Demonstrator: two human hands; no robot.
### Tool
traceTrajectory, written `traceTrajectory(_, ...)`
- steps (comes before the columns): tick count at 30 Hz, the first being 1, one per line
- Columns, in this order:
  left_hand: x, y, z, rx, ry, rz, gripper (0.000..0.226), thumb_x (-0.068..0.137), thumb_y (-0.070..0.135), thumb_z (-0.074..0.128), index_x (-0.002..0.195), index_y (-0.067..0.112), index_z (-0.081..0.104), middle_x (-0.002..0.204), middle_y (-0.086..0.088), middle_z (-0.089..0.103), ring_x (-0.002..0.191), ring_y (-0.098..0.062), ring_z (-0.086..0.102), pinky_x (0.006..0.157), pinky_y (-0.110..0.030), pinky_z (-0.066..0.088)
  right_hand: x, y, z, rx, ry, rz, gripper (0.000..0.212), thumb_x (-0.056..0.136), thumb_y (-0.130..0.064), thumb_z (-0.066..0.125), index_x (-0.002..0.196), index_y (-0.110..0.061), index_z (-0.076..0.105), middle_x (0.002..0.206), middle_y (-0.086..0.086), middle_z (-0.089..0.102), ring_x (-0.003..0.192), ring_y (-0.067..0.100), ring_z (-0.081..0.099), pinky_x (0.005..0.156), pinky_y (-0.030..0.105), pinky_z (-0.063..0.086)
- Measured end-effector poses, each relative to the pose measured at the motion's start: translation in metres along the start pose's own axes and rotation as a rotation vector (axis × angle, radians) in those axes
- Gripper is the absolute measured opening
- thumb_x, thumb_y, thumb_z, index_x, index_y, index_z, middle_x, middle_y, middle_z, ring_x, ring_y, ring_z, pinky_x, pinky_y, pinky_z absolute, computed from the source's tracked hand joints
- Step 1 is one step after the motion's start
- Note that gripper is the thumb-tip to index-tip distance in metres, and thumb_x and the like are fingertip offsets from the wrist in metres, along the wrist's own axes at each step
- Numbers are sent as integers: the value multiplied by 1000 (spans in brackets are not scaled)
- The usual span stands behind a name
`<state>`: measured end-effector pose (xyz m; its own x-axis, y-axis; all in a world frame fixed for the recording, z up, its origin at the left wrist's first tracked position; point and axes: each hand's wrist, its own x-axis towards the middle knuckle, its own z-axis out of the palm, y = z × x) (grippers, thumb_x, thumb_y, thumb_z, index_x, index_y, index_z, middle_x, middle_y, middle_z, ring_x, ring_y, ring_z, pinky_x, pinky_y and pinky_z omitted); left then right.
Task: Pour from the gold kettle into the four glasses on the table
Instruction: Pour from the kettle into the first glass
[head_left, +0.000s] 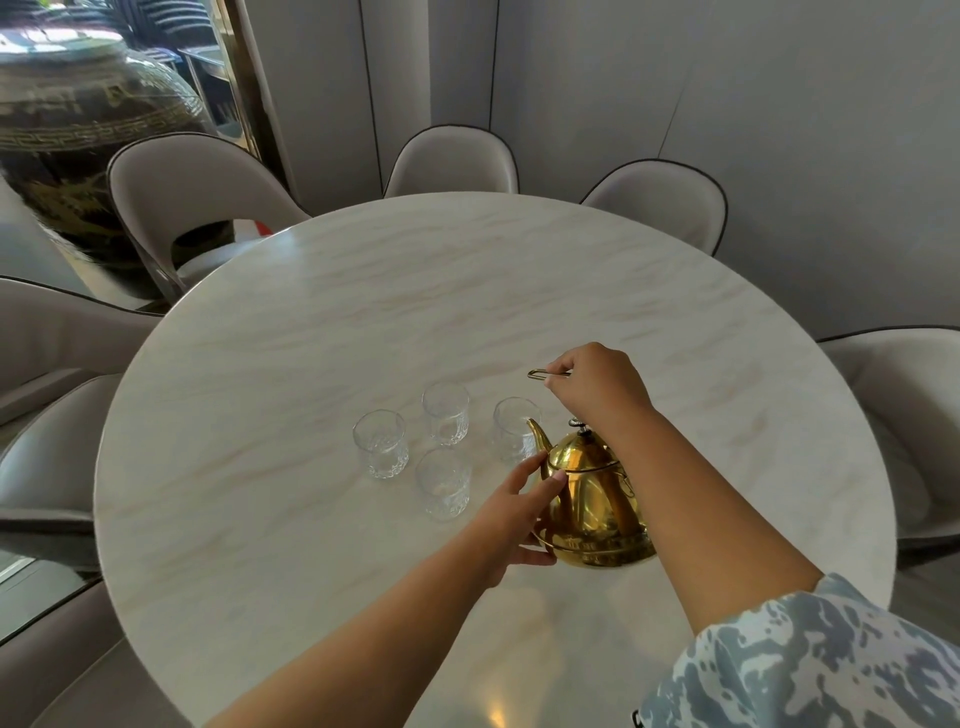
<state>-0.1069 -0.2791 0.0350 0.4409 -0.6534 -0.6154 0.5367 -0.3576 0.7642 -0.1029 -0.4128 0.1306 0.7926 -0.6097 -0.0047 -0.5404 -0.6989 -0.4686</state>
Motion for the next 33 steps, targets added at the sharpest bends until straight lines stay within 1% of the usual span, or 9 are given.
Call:
traceTrajectory(5, -1, -4, -2, 7, -3, -1, 53, 91, 47, 59, 140, 45, 38, 120, -11, 56, 114, -36, 61, 90, -50, 56, -4, 2, 3, -2, 1, 0, 28, 95, -19, 59, 120, -13, 70, 117, 7, 71, 102, 24, 67, 79, 28, 51)
traceTrajectory(9, 1, -6, -3, 21, -4, -1, 54, 92, 47, 58, 141, 45, 38, 121, -11, 56, 115, -37, 61, 92, -52, 55, -6, 4, 6, 14, 7, 25, 27, 94, -19, 59, 118, -13, 72, 112, 7, 73, 97, 24, 68, 75, 27, 50)
traceTrajectory(13, 5, -12, -4, 42, 1, 18, 49, 93, 46, 58, 139, 46, 40, 103, -3, 63, 107, -30, 65, 90, -49, 56, -10, 10, 10, 38, 30, 39, 26, 93, -19, 59, 116, -15, 72, 109, 7, 74, 93, 23, 68, 68, 24, 45)
traceTrajectory(16, 8, -13, -6, 68, -1, 30, 47, 93, 45, 57, 137, 47, 40, 96, 2, 65, 98, -22, 65, 89, -47, 57, -15, 14, 12, 61, 61, 45, 29, 95, -22, 58, 120, -15, 70, 114, 8, 73, 97, 23, 68, 71, 24, 49)
traceTrajectory(20, 10, -12, -8, 83, -1, 34, 46, 93, 45, 58, 136, 49, 41, 96, 3, 64, 100, -22, 62, 89, -46, 57, -20, 18, 12, 97, 91, 28, 31, 96, -21, 57, 123, -13, 68, 122, 7, 69, 109, 24, 66, 82, 26, 51)
traceTrajectory(23, 9, -12, -8, 81, -16, 44, 44, 93, 45, 58, 134, 49, 41, 97, 2, 65, 96, -20, 64, 88, -45, 57, -20, 17, 11, 90, 90, 30, 30, 96, -21, 57, 123, -12, 68, 121, 8, 70, 105, 24, 67, 78, 25, 49)
traceTrajectory(26, 9, -12, -8, 71, -24, 46, 50, 92, 46, 59, 138, 47, 40, 99, 2, 64, 99, -23, 65, 85, -44, 59, -17, 14, 10, 70, 77, 33, 30, 96, -21, 58, 122, -12, 69, 115, 9, 72, 96, 24, 69, 71, 23, 47)
traceTrajectory(31, 8, -9, -5, 59, -11, 50, 48, 93, 44, 58, 138, 46, 40, 95, 2, 63, 98, -23, 63, 86, -45, 57, -15, 13, 7, 69, 83, 30, 28, 95, -21, 58, 119, -14, 71, 110, 8, 73, 91, 24, 70, 70, 24, 50)
traceTrajectory(33, 8, -10, -4, 67, 6, 54, 49, 92, 45, 60, 137, 47, 40, 102, -1, 66, 103, -24, 64, 87, -45, 56, -17, 16, 8, 99, 100, 29, 29, 94, -22, 58, 119, -15, 71, 112, 7, 73, 90, 24, 70, 71, 26, 52)
